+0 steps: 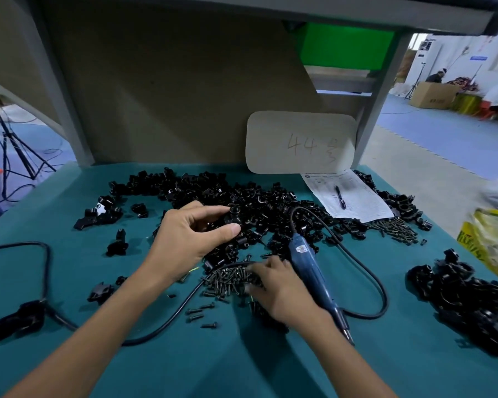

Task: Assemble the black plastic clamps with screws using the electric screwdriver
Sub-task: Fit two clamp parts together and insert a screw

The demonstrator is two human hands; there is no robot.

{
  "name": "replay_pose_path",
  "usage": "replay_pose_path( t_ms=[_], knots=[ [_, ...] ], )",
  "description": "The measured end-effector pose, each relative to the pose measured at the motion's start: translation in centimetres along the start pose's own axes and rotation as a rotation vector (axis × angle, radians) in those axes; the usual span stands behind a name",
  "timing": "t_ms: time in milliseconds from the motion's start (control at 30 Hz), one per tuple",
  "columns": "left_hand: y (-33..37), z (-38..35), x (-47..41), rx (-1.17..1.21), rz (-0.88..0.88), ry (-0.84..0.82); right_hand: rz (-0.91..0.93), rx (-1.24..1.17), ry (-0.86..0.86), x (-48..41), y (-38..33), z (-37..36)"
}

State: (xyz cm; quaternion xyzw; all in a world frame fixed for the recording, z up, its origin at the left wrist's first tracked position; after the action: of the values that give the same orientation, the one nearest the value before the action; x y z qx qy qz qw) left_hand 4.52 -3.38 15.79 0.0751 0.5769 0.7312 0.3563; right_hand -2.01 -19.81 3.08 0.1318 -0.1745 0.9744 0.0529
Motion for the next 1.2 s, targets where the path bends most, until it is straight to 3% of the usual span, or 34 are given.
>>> replay_pose_path(
  t_ms=[100,200,367,467,600,700,800,867,1000,1200],
  knots=[
    [-0.4,0.0,0.2,0.012,0.023,-0.004,-0.068,0.128,-0.001,-1.0,0.8,-2.3],
    [-0.7,-0.2,0.1,0.021,0.041,-0.003,-0.036,0.227,0.052,-1.6,-0.3,-1.9],
    [-0.6,-0.3,0.1,0.014,0.032,-0.023,-0.005,0.262,-0.014,-2.2,-0.4,-2.2],
    [-0.7,-0.5,0.0,0.023,0.036,-0.034,0.048,0.293,0.056,-1.8,-0.7,-2.1],
    [-0.5,-0.6,0.2,-0.001,0.016,-0.043,0.109,-0.075,0.238,0.0,0.6,1.2],
    [-0.5,-0.5,0.3,-0.010,0.011,-0.039,0.110,-0.608,0.266,1.4,2.1,4.1],
    [-0.4,-0.4,0.3,-0.012,-0.002,-0.022,0.251,-1.184,0.232,2.6,1.2,6.1],
    [-0.4,-0.4,0.3,-0.013,-0.009,-0.015,0.359,-1.422,0.207,3.5,-0.1,7.2],
    [-0.2,-0.8,0.2,-0.032,-0.015,-0.022,0.518,-1.489,0.242,4.9,-2.1,9.0],
    [0.1,-0.9,0.2,-0.052,-0.019,-0.039,0.508,-1.297,0.240,5.1,-3.1,10.1]
  ],
)
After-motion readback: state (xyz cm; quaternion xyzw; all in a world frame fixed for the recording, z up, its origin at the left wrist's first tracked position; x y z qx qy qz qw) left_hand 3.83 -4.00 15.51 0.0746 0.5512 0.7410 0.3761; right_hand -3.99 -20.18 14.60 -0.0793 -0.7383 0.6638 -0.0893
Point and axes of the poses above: each hand's wrist, its own x-axis away from the middle knuckle, its own z-axis out of the back of the hand, y = z × x, the point moved 10 cm from there along -x, towards the middle knuckle, and after that the axes turned 14 degrees about -y, right-handed, at the moved point
